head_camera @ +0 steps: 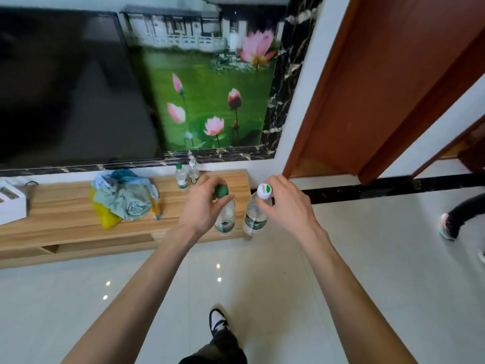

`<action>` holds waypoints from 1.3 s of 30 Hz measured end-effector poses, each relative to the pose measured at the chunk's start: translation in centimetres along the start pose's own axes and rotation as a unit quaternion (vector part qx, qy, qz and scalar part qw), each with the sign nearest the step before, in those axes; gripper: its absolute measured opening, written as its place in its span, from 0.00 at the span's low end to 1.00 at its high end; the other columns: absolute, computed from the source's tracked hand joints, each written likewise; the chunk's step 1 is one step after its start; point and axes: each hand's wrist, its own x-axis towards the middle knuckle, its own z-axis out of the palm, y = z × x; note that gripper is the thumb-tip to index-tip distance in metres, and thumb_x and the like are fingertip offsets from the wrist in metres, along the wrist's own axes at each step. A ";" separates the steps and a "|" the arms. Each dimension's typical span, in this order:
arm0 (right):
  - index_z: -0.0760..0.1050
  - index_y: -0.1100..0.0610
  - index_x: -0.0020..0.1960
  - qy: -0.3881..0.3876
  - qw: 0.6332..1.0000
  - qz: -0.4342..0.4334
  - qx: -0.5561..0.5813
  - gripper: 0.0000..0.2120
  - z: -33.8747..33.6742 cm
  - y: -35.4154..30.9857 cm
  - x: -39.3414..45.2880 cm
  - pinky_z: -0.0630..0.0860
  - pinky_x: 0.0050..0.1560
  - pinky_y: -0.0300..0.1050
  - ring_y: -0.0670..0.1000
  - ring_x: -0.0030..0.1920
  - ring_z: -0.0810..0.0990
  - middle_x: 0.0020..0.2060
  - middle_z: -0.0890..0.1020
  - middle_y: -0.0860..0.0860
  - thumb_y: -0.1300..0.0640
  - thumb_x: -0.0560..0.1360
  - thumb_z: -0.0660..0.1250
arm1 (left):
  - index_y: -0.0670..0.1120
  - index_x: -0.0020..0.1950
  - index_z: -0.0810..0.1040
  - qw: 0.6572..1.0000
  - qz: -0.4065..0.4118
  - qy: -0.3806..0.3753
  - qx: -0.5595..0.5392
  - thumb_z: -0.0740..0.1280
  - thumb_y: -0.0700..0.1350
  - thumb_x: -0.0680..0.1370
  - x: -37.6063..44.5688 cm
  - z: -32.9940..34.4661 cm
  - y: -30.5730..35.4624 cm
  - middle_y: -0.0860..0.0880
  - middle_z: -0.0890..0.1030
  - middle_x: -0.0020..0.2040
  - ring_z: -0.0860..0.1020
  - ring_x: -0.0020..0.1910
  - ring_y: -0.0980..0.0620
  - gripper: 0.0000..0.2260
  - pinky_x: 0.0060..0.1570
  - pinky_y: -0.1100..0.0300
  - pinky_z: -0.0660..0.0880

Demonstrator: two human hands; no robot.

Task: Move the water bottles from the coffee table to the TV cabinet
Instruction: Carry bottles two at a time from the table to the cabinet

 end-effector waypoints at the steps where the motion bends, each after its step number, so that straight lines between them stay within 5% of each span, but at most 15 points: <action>1: 0.73 0.53 0.56 0.000 1.000 -0.003 -0.002 0.14 0.5 0.2 1.6 0.64 0.39 0.45 0.53 0.50 0.78 0.50 0.77 0.48 0.44 0.78 0.67 | 0.49 0.55 0.78 1.000 -0.005 -0.001 0.001 0.74 0.51 0.77 1.3 0.0 -0.7 0.52 0.75 0.50 0.75 0.42 0.56 0.10 0.43 0.67 0.70; 10: 0.72 0.52 0.56 -0.025 0.999 -0.024 -0.015 0.14 4.6 1.4 13.8 0.66 0.39 0.45 0.52 0.50 0.79 0.50 0.77 0.49 0.46 0.78 0.69 | 0.47 0.59 0.80 0.999 -0.045 -0.011 0.013 0.73 0.50 0.78 11.6 0.2 -4.9 0.49 0.77 0.53 0.77 0.46 0.50 0.13 0.49 0.56 0.76; 32: 0.71 0.53 0.62 -0.164 0.982 -0.090 0.015 0.18 17.6 7.9 39.9 0.76 0.46 0.52 0.57 0.55 0.80 0.55 0.77 0.51 0.45 0.78 0.68 | 0.48 0.59 0.83 0.964 -0.265 0.010 0.005 0.77 0.40 0.73 33.4 8.4 -17.8 0.45 0.81 0.56 0.78 0.47 0.47 0.15 0.47 0.60 0.72; 39: 0.71 0.52 0.59 -0.175 0.981 -0.074 0.047 0.15 24.6 8.6 43.7 0.68 0.42 0.47 0.55 0.55 0.78 0.54 0.75 0.49 0.47 0.78 0.70 | 0.46 0.58 0.82 0.965 -0.260 0.006 0.022 0.77 0.41 0.73 36.1 12.3 -24.1 0.44 0.80 0.56 0.76 0.44 0.50 0.15 0.44 0.60 0.71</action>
